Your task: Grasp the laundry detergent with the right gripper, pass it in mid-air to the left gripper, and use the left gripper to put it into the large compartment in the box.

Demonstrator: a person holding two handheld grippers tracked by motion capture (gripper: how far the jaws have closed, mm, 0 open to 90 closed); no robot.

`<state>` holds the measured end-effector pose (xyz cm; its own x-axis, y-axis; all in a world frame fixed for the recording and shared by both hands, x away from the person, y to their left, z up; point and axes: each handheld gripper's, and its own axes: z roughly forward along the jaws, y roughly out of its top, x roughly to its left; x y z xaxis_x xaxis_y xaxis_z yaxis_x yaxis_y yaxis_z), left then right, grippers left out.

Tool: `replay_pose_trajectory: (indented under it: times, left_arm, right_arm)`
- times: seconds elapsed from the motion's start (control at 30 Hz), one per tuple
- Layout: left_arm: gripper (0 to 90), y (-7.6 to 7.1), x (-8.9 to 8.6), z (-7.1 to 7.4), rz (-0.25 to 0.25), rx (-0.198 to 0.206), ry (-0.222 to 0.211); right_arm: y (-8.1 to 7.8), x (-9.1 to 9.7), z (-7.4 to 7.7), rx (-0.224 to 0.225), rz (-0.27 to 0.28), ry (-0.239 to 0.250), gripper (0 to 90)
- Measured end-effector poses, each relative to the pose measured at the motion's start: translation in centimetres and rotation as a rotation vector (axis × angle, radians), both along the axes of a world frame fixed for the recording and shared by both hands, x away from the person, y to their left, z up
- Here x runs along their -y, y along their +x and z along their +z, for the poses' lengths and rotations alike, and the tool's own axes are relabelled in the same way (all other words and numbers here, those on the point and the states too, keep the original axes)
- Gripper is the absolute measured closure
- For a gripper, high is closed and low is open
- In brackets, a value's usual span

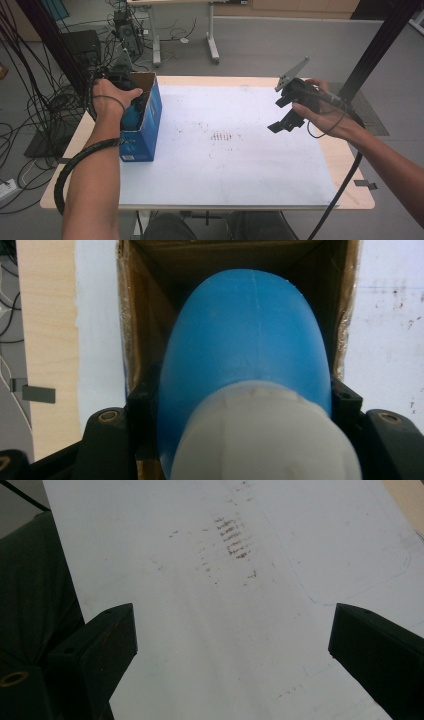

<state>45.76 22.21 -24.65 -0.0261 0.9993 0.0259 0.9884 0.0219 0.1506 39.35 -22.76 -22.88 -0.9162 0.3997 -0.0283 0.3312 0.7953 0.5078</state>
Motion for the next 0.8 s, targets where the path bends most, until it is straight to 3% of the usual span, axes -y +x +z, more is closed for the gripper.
replay_pose_trajectory:
  times: [0.8]
  left_arm:
    - [37.5, -0.3, 0.0, -2.5, -0.036, 0.011, 0.020]
  right_arm:
    - [0.1, 0.1, -0.1, -0.006, -0.007, -0.003, 5.4]
